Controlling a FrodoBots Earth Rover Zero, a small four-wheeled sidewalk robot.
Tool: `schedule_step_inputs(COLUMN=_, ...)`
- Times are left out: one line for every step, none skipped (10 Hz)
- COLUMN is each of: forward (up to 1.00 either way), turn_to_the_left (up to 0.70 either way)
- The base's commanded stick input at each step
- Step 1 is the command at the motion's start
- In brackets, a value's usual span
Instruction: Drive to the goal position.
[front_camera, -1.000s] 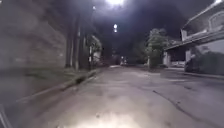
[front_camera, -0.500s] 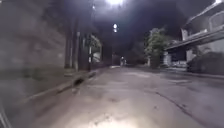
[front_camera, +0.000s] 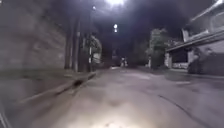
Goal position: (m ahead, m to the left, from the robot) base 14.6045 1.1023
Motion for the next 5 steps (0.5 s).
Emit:
schedule_step_inputs(forward=0.50, turn_to_the_left=-0.38)
schedule_step_inputs(forward=0.50, turn_to_the_left=-0.30)
schedule_step_inputs(forward=0.50, turn_to_the_left=0.00)
schedule_step_inputs(forward=0.50, turn_to_the_left=0.00)
schedule_step_inputs(forward=0.50, turn_to_the_left=0.00)
